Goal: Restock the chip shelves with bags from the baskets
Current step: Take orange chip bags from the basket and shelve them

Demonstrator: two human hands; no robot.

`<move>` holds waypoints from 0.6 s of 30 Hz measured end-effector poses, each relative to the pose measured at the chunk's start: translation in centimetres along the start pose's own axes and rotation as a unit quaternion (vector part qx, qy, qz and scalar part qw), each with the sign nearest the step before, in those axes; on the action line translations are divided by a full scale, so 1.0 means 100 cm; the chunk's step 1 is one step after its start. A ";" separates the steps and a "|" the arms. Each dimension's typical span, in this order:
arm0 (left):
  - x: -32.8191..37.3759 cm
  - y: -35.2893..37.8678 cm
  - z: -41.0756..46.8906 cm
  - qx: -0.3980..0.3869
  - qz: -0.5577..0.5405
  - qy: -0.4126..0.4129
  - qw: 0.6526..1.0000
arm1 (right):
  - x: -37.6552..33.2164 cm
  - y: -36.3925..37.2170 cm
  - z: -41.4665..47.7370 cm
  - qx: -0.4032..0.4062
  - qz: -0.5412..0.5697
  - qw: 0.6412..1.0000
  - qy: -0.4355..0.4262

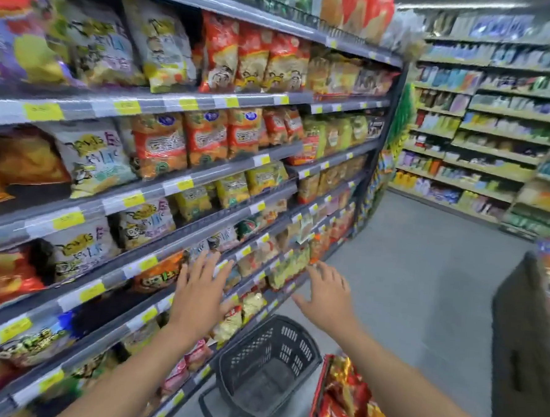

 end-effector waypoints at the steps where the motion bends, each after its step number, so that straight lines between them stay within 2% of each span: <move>1: 0.026 0.011 0.008 -0.007 -0.005 0.018 1.000 | 0.030 0.000 -0.004 -0.004 -0.004 1.000 0.023; 6: 0.144 0.063 0.040 -0.044 -0.037 0.084 0.995 | 0.166 0.003 -0.023 -0.020 -0.018 0.993 0.116; 11: 0.243 0.122 0.061 -0.103 -0.054 0.114 0.987 | 0.281 0.017 -0.041 -0.046 -0.024 0.983 0.174; 18: 0.327 0.200 0.056 -0.207 -0.064 0.146 0.965 | 0.376 0.076 -0.067 -0.102 0.004 0.964 0.245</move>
Point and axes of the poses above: each hand's wrist, its own z-axis towards the middle knuckle, its own y-axis out of the palm, x = y × z, the point moved 5 cm from there along z, towards the middle knuckle, and after that the axes turned 2 degrees about x, right-handed, at the moved point
